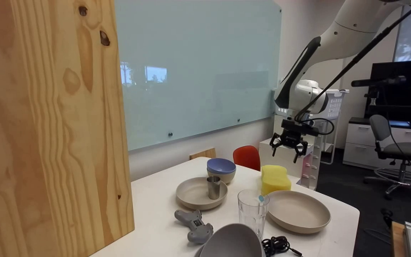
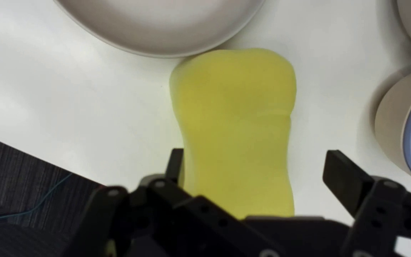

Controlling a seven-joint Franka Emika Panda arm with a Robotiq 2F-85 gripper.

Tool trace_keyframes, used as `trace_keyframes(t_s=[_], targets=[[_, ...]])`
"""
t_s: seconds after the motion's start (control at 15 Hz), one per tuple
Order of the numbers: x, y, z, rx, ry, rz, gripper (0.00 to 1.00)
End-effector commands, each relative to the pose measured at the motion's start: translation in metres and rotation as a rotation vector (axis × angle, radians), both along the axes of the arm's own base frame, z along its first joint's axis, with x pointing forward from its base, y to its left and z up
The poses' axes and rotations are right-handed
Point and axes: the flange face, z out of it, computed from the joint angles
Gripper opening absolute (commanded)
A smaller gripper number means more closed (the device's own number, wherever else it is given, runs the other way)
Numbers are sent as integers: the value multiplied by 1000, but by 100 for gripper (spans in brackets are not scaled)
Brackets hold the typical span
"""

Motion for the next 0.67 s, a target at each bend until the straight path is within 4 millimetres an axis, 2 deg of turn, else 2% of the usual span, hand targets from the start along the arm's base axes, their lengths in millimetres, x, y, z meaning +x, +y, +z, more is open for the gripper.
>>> trace_keyframes(t_s=[0.0, 0.33, 0.6], targets=[[-18, -9, -18, 44, 69, 34, 100], [-53, -33, -25, 61, 200, 69, 100], [-68, -57, -13, -11, 302, 107, 100]])
